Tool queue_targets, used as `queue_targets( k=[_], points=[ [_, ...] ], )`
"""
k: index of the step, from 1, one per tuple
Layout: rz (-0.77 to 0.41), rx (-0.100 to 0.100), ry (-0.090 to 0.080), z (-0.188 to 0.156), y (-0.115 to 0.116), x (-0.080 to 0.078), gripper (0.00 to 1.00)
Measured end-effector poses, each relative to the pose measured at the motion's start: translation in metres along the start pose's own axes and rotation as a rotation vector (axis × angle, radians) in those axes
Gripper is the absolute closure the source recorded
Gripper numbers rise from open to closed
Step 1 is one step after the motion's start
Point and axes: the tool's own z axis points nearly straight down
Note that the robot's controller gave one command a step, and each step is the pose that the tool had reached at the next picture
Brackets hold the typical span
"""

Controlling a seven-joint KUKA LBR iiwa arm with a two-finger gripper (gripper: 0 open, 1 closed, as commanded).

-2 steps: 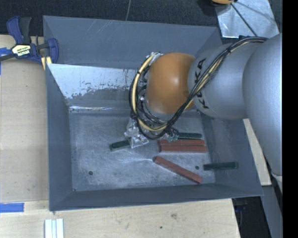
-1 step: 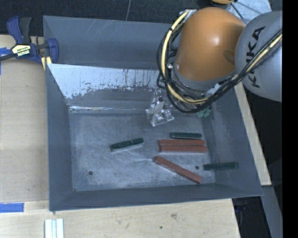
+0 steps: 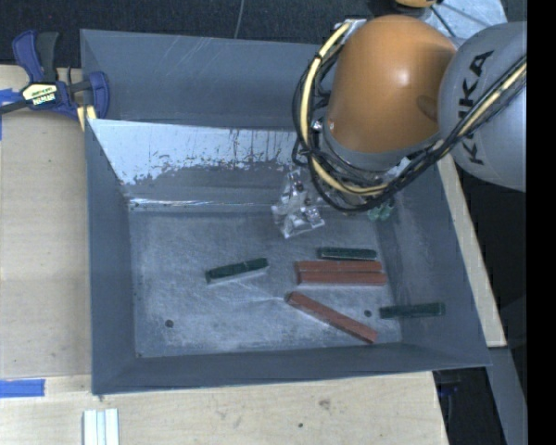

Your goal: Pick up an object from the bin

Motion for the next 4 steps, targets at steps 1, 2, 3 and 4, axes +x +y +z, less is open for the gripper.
queue_targets(
  k=[1,2,3,4],
  points=[
    [-0.032,-0.001,0.001,0.077,0.004,0.008,0.00],
    [-0.032,-0.001,0.000,0.076,0.004,0.008,0.00],
    [-0.182,0.002,-0.021,0.158,0.011,-0.013,1.00],
    [-0.182,0.002,-0.021,0.158,0.011,-0.013,1.00]
  ],
)
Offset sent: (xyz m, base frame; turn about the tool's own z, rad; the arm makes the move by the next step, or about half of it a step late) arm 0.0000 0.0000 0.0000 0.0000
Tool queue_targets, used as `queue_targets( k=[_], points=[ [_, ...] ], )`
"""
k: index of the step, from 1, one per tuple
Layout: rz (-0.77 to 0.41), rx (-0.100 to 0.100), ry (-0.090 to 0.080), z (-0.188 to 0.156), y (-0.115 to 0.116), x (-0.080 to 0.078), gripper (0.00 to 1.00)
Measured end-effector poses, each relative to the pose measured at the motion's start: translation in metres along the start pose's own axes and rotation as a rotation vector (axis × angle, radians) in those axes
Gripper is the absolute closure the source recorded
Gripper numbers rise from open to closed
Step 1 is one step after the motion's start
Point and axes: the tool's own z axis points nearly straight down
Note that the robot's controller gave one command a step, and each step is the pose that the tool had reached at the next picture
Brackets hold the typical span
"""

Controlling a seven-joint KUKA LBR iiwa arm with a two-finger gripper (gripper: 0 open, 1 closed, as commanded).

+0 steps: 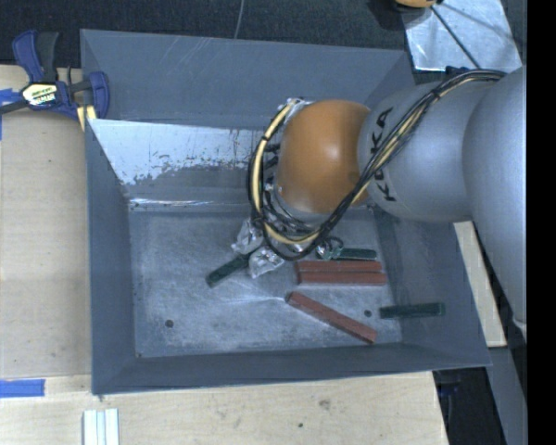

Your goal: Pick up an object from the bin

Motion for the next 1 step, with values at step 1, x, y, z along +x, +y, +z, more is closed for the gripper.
queue_targets(
  k=[1],
  points=[
    [0.004,-0.004,0.020,-0.1312,-0.0238,-0.0161,1.00]
  ],
)
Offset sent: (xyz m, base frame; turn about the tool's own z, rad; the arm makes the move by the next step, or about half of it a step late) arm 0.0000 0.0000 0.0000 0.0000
